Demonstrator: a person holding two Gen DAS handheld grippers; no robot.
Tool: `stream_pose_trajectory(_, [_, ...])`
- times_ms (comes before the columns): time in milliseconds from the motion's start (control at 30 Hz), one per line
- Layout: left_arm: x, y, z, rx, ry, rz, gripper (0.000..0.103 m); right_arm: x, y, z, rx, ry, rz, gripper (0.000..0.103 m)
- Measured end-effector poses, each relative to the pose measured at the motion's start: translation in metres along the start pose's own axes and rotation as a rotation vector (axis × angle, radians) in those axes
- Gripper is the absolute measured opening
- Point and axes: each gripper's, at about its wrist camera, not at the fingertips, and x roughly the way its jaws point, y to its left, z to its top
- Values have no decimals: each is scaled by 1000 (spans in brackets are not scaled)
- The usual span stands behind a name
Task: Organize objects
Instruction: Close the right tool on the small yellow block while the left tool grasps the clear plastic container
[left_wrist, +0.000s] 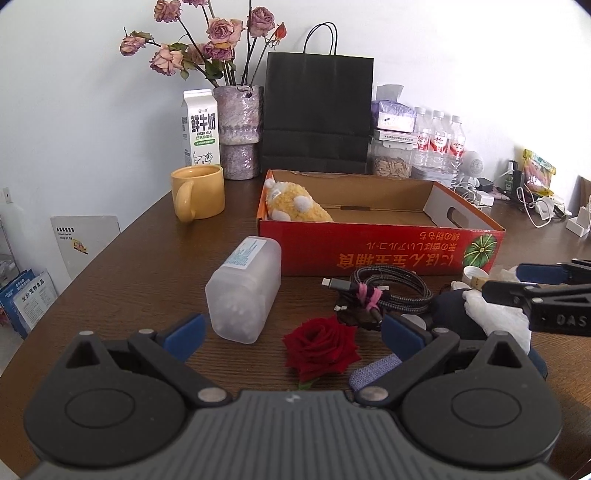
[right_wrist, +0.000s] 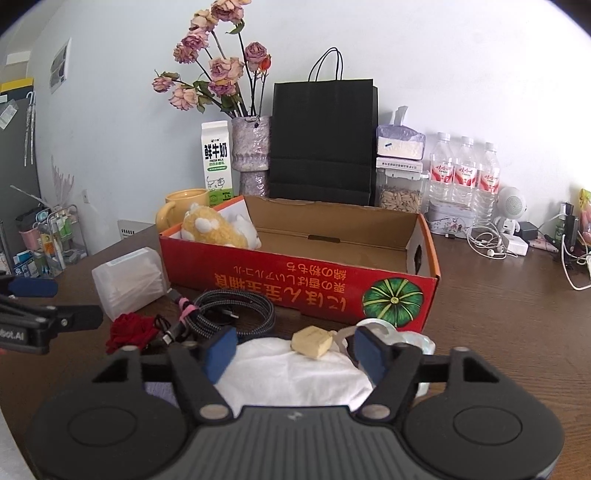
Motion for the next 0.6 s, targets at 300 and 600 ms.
stream_pose_trajectory(300, [11, 9, 1, -19, 15, 14, 103, 32, -10, 7, 48, 42, -1, 39])
stream_pose_trajectory(600, [19, 11, 1, -28, 23, 19, 103, 33, -18, 0, 84, 34, 4, 22])
